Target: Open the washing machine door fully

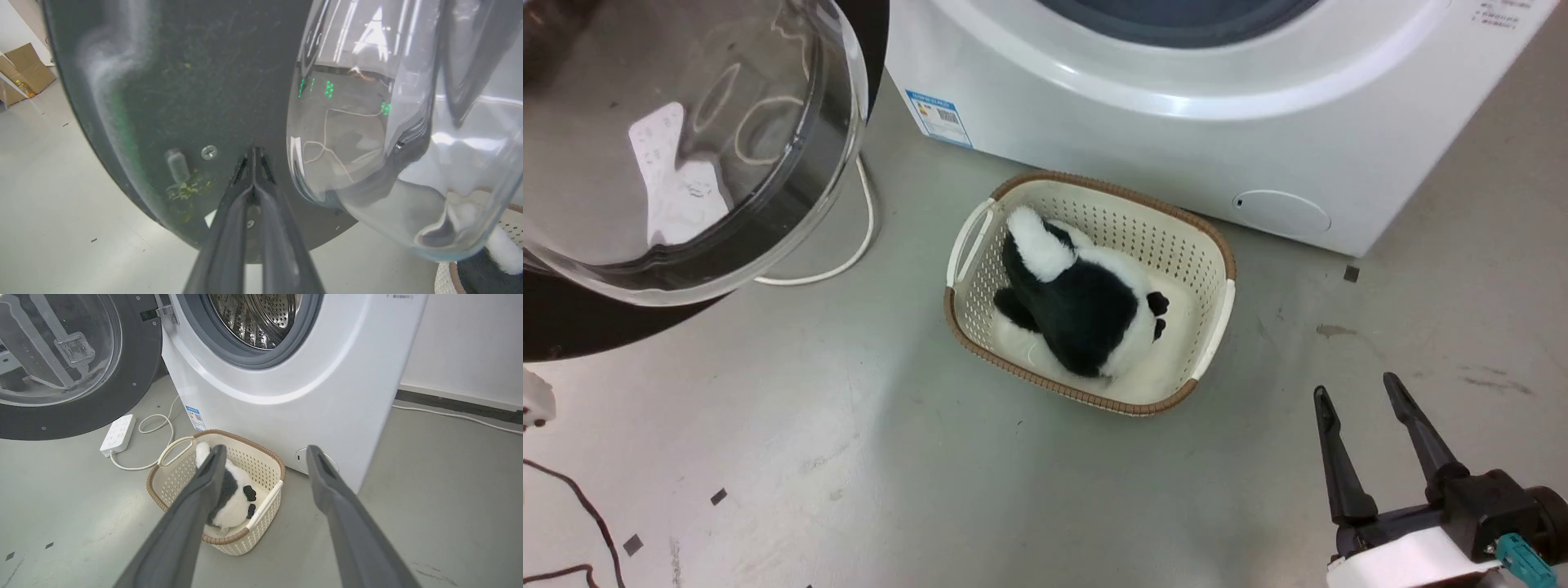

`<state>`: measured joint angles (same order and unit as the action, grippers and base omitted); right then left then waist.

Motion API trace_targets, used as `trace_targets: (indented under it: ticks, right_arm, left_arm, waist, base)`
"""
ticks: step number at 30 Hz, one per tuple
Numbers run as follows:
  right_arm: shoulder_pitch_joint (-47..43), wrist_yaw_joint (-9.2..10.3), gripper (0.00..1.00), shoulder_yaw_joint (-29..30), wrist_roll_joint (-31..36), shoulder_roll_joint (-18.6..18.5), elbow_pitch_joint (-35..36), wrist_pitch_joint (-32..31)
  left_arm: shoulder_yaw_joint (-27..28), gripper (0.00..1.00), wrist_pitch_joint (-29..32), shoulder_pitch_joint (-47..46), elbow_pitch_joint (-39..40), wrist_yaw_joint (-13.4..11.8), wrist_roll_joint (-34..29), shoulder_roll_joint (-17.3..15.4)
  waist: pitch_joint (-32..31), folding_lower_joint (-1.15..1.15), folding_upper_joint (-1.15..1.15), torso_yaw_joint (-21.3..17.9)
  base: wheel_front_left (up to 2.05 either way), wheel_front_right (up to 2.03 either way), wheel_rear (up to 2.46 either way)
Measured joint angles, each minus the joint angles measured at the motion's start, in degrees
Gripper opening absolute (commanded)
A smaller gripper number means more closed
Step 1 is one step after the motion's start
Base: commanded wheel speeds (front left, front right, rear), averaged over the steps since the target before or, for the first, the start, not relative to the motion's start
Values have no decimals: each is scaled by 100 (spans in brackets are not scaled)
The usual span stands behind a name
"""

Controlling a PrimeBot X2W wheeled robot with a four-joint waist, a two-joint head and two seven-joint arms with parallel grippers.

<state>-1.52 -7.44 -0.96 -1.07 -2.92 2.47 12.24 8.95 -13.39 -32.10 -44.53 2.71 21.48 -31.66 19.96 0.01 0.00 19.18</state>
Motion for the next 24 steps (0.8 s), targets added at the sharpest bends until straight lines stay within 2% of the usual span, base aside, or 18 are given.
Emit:
trace_targets:
  ticks: [6,8,9,10,12,13,14,15,16,17,18,19,21,24]
  right_arm:
    - [0,0,100,2,-75,1,-79,101]
    - [-1,0,100,38,-112,1,-132,130]
    - [-3,0,100,89,-154,1,-172,162]
    - [-3,0,100,89,-154,1,-172,162]
    - [-7,0,100,197,-202,1,-205,203]
    - [-7,0,100,197,-202,1,-205,203]
    - [-8,0,100,275,-204,0,-216,212]
    - [-8,0,100,275,-204,0,-216,212]
    - [-12,0,100,328,-200,0,-214,224]
    - [-12,0,100,328,-200,0,-214,224]
    - [-19,-1,100,392,-193,0,-208,225]
    - [-19,-1,100,392,-193,0,-208,225]
    - [-35,-1,100,457,-162,0,-185,246]
    - [-58,-1,100,475,-154,0,-167,249]
  left_arm:
    - [-55,0,-107,31,-82,-1,-215,4]
    - [-52,0,-130,120,199,-2,-308,38]
    - [-18,0,-132,286,645,-1,-396,131]
    - [-18,0,-132,286,645,-1,-396,131]
    - [82,0,-132,685,1430,3,-491,412]
    - [82,0,-132,685,1430,3,-491,412]
    - [121,0,-132,1029,1986,9,-580,616]
    - [121,0,-132,1029,1986,9,-580,616]
    - [111,0,-134,1389,2475,38,-639,837]
    - [111,0,-134,1389,2475,38,-639,837]
    - [51,0,-136,1752,2896,53,-725,1067]
    - [51,0,-136,1752,2896,53,-725,1067]
    - [-109,0,-137,2215,3365,58,-781,1404]
    - [-233,0,-136,2437,3599,57,-831,1586]
  waist:
    - [-215,0,0,-16]
    - [-343,0,0,-32]
    - [-486,-1,0,-52]
    - [-486,-1,0,-52]
    - [-733,-1,0,-99]
    - [-733,-1,0,-99]
    - [-907,-2,0,-155]
    - [-907,-2,0,-155]
    - [-1077,-2,0,-232]
    - [-1077,-2,0,-232]
    - [-1235,-2,0,-331]
    - [-1235,-2,0,-331]
    - [-1422,-2,0,-535]
    - [-1523,-2,0,-687]
  base:
    - [0,0,0]
    - [0,0,0]
    - [0,0,0]
    - [0,0,0]
    - [0,0,0]
    - [0,0,0]
    - [0,0,0]
    - [0,0,0]
    - [0,0,0]
    - [0,0,0]
    - [0,0,0]
    - [0,0,0]
    - [0,0,0]
    - [0,0,0]
